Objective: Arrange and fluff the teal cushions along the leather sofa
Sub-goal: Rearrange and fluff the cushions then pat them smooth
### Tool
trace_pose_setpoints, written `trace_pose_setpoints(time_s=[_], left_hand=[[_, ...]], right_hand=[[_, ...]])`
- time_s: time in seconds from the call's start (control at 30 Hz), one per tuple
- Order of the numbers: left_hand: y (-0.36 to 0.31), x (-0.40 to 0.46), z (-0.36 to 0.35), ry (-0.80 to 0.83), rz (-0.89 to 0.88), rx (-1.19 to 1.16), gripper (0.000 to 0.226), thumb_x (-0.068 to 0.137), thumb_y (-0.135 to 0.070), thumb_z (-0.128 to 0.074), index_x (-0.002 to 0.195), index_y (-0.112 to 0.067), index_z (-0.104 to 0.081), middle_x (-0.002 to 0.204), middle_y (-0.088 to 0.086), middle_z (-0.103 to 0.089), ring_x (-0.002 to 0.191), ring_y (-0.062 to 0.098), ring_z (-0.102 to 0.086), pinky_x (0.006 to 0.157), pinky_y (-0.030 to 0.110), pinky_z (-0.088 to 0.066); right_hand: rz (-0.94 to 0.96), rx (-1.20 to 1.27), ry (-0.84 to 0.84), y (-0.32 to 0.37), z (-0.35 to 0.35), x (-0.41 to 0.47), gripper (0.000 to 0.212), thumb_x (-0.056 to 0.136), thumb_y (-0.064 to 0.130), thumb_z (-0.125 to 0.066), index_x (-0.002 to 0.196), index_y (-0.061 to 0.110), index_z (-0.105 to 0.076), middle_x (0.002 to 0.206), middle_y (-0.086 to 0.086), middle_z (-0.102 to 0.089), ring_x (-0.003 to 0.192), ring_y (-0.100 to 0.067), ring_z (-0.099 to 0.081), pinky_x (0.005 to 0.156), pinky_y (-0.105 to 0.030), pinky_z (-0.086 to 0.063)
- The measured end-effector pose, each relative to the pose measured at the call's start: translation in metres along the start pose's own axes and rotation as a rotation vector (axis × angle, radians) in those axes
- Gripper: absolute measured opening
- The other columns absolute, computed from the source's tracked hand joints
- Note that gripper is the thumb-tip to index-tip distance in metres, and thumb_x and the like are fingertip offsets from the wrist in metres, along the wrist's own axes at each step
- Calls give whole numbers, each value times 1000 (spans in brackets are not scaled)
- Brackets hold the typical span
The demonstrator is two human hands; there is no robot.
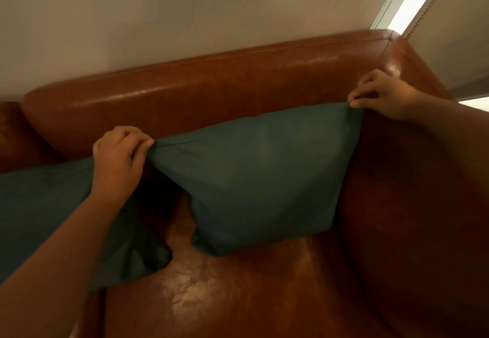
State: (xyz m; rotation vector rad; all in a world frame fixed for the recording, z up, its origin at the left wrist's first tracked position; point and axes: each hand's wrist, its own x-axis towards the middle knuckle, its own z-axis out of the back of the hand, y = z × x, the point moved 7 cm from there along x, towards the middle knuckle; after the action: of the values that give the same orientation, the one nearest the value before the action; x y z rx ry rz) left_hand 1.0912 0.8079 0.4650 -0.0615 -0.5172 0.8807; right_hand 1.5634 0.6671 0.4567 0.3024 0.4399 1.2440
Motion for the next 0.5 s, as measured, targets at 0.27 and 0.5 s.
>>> trace_pose_setpoints(time_s=[0.27,0.5], left_hand=[[38,-55,-9,-331,583,-423,29,96,-28,-43,112,-10,-60,104,2,-57,104,7,-56,100,26,-41],[-42,-107,-49,-261,612,-602,66,93,-41,-40,147,-9,-21,149,8,-24,136,17,-31,114,35,-27]], right_hand=[[-277,791,-590,-34,-47,-55,30,91,23,-61,120,19,-61,116,-8,-61,100,-1,-60,99,-29,-48],[-399,955,-609,3,-117,-100,57,98,42,-42,149,26,-22,152,-1,-31,135,-8,-33,112,-32,-30]])
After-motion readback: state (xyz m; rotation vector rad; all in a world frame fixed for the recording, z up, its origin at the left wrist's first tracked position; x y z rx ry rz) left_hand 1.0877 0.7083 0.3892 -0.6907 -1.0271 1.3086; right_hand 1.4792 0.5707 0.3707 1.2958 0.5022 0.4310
